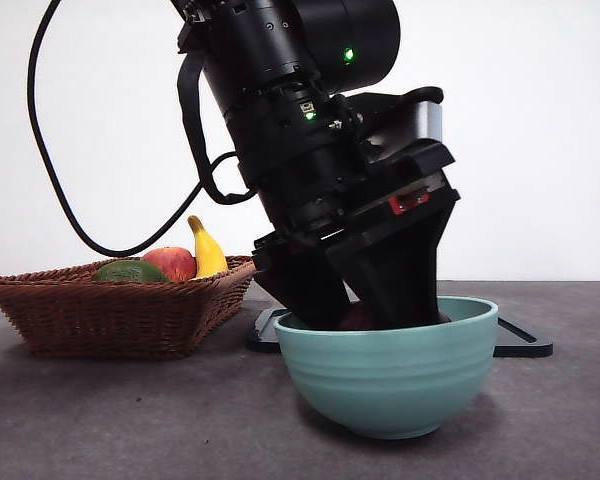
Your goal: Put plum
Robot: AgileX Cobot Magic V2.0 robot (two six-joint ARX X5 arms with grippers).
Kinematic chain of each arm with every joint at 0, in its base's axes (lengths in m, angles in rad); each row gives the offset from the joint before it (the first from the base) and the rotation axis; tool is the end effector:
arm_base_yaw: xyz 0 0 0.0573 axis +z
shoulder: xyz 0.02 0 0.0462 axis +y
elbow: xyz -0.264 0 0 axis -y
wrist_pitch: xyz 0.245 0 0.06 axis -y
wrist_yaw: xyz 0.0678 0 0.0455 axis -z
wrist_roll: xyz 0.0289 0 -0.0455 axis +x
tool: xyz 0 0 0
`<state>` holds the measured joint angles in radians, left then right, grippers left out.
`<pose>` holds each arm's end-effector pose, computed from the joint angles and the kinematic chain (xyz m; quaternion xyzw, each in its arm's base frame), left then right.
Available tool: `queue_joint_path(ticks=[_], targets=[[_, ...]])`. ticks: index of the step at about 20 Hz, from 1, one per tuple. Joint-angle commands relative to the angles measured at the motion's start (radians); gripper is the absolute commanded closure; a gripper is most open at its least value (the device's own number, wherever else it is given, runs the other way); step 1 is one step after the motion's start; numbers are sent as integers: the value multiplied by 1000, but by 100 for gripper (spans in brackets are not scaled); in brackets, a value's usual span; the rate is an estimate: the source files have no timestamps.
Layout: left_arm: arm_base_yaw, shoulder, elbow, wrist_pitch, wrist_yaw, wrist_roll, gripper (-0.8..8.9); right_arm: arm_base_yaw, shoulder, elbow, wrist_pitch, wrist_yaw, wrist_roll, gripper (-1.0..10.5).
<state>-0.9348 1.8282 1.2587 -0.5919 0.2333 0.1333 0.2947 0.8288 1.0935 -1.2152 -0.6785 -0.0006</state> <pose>0.2109 -0.2969 0.1892 0.2345 0.4834 -0.4943 0.6834 0.1046 0.0507 0.3466 0.0870 0.4490 0.4159 0.7860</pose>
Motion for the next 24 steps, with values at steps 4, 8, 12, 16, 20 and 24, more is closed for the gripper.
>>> queue_joint_path(ticks=[4,8,12,16,20,24], targets=[[-27,21,26,-3,-1,6,408,5,6,19,6,-2,-16,482],[-26,-11,36,-23,-1,3,408,5,6,19,6,-2,-16,482],[-11,-87,61,-20,-2,-11,408,5,6,19,6,-2,-16,482],[19,-199,64,-21,-2,-42,408,5,6,19,6,-2,-20,482],[91,-366,64,-30,-1,-72,408,5,6,19,6,3,-27,482],[206,-539,63,-112,-1,-69,408,5,6,19,6,8,-34,482]])
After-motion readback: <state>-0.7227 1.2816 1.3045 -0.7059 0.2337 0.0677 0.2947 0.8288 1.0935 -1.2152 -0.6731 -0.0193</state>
